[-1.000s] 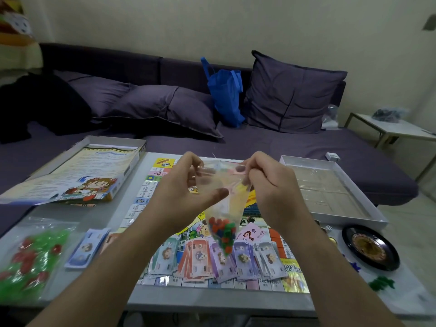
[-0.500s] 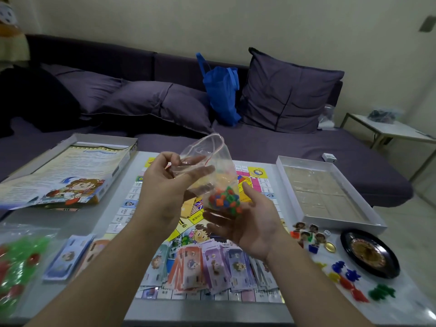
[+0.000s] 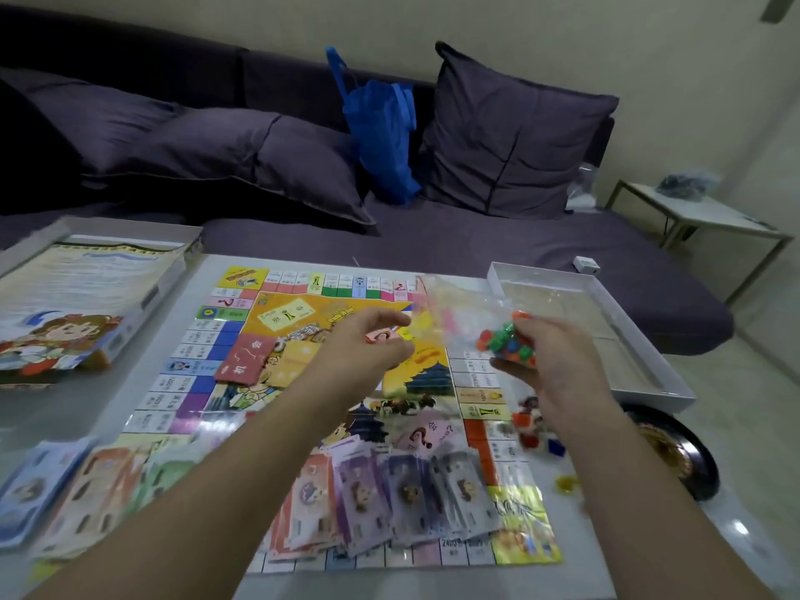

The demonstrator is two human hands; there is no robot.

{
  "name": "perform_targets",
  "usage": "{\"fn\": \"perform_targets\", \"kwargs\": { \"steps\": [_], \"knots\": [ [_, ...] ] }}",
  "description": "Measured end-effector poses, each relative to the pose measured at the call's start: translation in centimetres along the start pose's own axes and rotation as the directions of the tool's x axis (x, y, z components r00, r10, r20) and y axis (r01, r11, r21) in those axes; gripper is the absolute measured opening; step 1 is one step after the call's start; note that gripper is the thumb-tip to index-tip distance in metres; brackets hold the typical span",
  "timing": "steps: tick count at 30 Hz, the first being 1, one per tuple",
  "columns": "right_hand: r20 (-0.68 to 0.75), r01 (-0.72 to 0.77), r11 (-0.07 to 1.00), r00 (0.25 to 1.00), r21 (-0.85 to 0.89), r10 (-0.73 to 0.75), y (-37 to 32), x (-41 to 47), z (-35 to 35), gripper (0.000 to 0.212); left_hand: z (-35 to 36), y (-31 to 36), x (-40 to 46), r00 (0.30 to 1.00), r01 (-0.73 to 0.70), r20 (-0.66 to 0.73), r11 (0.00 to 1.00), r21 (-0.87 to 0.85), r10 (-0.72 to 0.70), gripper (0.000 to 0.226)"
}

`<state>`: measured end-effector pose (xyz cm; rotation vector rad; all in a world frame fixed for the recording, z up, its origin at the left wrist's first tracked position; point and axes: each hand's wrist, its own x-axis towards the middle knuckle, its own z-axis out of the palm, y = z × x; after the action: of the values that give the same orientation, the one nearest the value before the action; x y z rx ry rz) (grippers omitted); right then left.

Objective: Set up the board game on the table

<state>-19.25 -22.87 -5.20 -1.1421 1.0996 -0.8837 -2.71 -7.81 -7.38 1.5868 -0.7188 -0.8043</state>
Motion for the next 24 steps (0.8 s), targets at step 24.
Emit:
{"fn": "perform_targets", "kwargs": {
  "steps": [24],
  "knots": [
    [0.216, 0.471, 0.606, 0.868, -0.640, -0.447, -0.1, 0.6, -3.4, 0.050, 5.3, -2.9, 1.1, 0.953, 0.280, 0.158, 0.952, -0.123, -0.260, 0.069]
  ]
}}
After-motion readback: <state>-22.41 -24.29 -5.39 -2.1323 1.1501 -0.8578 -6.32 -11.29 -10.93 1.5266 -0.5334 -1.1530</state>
